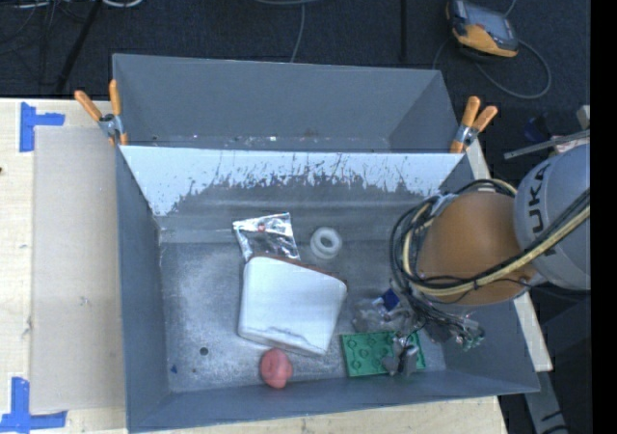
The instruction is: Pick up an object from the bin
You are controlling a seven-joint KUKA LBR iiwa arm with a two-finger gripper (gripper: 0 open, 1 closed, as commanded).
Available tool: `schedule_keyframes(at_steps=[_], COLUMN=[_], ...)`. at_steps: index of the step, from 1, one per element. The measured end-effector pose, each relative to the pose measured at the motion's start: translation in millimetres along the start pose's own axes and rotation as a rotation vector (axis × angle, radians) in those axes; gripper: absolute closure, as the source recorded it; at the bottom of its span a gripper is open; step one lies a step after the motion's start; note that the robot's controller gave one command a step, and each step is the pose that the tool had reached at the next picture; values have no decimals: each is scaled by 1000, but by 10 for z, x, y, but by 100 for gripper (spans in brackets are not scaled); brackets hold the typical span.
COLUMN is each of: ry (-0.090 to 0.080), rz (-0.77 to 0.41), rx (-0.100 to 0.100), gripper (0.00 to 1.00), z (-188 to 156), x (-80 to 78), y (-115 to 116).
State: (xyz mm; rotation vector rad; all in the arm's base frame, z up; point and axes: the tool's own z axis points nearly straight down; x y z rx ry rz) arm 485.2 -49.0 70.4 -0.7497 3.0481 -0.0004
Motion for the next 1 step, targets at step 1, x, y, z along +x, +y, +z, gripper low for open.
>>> schedule_keyframes(at_steps=[1], ry=[-6], rz=[-31], rx=[1], gripper=[100], z=[-1631], x=[-576], y=[595])
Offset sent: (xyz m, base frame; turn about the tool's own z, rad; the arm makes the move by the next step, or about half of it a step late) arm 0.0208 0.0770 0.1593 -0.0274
